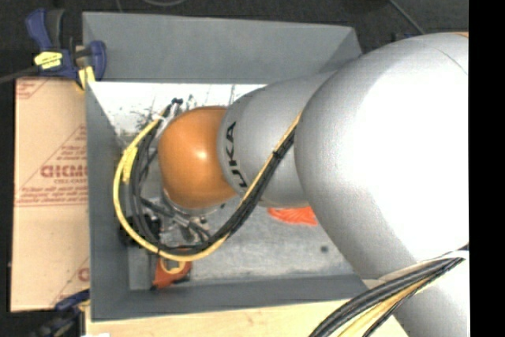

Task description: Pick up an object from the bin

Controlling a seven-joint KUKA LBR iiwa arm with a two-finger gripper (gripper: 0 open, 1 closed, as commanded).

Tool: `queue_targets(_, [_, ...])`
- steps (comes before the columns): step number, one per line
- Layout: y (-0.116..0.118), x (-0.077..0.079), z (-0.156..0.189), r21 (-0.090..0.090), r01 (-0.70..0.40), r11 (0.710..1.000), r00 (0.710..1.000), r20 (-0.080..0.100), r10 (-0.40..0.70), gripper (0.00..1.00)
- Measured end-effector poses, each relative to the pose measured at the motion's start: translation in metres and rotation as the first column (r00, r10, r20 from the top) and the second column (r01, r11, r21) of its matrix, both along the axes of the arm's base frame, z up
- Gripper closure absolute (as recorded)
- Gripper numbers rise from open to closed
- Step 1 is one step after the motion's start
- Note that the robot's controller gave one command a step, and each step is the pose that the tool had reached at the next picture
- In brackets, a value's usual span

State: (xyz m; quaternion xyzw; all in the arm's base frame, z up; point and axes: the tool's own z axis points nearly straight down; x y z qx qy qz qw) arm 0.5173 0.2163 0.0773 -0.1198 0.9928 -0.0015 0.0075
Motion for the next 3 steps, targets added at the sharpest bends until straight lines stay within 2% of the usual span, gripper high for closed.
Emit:
queue_targets(1, [-0.002, 0.003, 0.040, 0.002, -0.013, 1.000, 1.000, -0.008, 0.013, 1.00])
queue_targets(2, [-0.001, 0.003, 0.067, 0.003, -0.011, 1.000, 1.000, -0.008, 0.011, 1.00])
queue_targets(3, [0.005, 0.008, 0.038, 0.003, -0.007, 1.000, 1.000, -0.013, 0.007, 1.00])
